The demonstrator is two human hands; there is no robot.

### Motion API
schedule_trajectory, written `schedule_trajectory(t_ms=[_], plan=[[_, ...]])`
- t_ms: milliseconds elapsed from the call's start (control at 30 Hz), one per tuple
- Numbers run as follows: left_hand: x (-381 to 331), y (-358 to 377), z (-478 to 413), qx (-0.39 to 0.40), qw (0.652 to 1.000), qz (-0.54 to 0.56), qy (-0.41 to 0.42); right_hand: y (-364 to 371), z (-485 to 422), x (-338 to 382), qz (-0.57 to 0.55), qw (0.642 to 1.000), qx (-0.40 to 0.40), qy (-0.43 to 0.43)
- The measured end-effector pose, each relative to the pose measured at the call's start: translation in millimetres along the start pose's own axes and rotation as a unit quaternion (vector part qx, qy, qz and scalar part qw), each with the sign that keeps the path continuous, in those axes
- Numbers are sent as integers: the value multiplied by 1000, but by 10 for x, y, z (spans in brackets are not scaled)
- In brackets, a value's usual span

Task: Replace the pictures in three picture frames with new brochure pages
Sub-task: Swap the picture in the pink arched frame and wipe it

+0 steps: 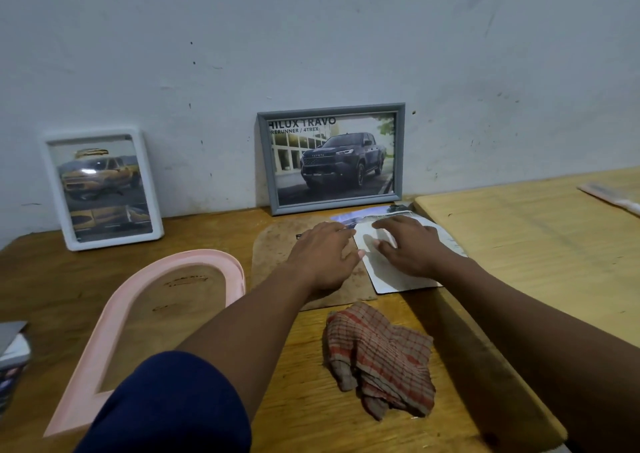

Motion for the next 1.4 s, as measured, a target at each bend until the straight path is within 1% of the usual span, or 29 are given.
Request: schedule_trajectory(t_ms=[167, 300, 533, 633, 800, 900, 1100, 1233, 1400], plan=[[283, -415, 363, -14, 998, 0, -56, -166, 24, 685, -67, 996, -4, -62], [755, -751, 926, -49, 991, 7, -126, -131, 75, 1447, -82, 990, 12, -112], [1713, -1202, 2151, -97, 957, 37, -271, 154, 229, 2955, -86, 973, 49, -209], [2017, -1310, 2675, -124, 934, 53, -329, 307, 306, 3529, -91, 963, 78, -241], [2448, -1355, 3415, -150, 915, 46, -371, 595, 470, 4277, -85, 947, 160, -266], [2602, -1282, 3735, -156, 904, 37, -397, 806, 581, 4544, -54, 937, 176, -296], [2671, -1135, 3890, -164, 904, -33, -394, 1097, 650, 4725, -34, 937, 168, -305], [2691, -1127, 3834, -159, 902, -35, -400, 1118, 660, 4735, -81, 942, 146, -291], [2668, -1167, 3815, -153, 900, -29, -407, 1116, 761, 4754, -150, 939, 118, -287]])
Point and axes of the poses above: each hand's wrist, its own z-axis away from the middle knuckle, its own y-axis out of the palm, x = y × z, the point moved 1 cm from there along -z, towards the middle knuckle, and after that the axes turned 3 degrees about z, right-handed, at the moved point
